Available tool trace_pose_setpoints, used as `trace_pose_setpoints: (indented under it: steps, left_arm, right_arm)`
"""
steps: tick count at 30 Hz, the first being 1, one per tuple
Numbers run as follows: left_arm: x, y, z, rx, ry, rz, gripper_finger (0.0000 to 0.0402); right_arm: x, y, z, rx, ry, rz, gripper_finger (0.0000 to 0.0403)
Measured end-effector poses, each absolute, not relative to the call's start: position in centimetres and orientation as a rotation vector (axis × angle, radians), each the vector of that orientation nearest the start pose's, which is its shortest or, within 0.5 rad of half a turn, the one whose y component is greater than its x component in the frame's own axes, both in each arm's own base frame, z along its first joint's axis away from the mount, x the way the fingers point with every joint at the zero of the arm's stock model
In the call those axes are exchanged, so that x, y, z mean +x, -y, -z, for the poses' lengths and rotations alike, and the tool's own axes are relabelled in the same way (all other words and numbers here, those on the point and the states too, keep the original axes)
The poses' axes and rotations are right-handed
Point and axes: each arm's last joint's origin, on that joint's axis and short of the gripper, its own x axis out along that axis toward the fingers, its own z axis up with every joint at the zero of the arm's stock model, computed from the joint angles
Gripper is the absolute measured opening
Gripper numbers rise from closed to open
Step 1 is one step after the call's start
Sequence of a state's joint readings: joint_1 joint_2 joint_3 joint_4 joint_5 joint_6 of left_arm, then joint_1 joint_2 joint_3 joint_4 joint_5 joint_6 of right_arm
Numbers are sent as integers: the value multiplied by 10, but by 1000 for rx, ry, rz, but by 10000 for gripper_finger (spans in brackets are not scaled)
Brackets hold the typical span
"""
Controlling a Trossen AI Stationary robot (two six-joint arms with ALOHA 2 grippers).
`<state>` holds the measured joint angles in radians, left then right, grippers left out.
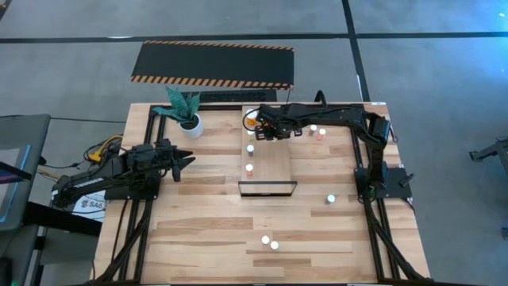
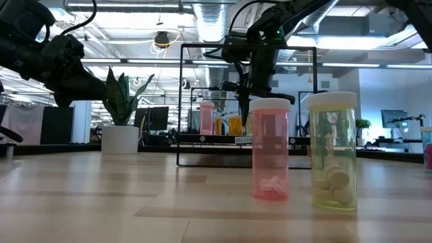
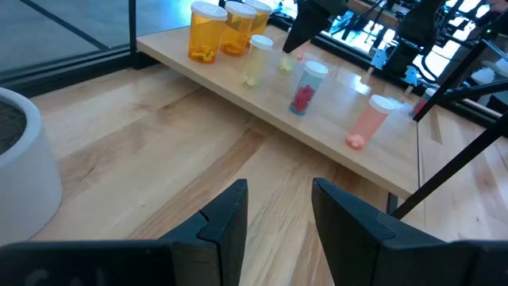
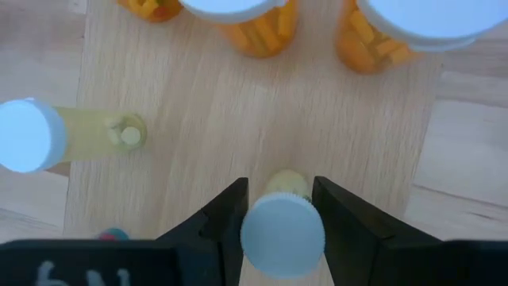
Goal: Pick and place medicine bottles onto shelf by color
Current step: Put the top small yellow pill bottle on the shelf aligned with the other small yellow pill bottle
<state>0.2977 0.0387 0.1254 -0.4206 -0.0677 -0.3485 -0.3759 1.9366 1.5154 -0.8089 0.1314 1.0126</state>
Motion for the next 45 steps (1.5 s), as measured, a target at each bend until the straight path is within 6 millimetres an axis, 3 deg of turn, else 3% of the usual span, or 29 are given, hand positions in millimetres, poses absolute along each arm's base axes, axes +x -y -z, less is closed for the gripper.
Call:
trace_pose_setpoints:
  steps: [45]
  left_arm:
    - [82, -27, -163, -380, -267, -417, 128]
  right_arm:
    - [383, 141, -220, 789, -837, 888, 159]
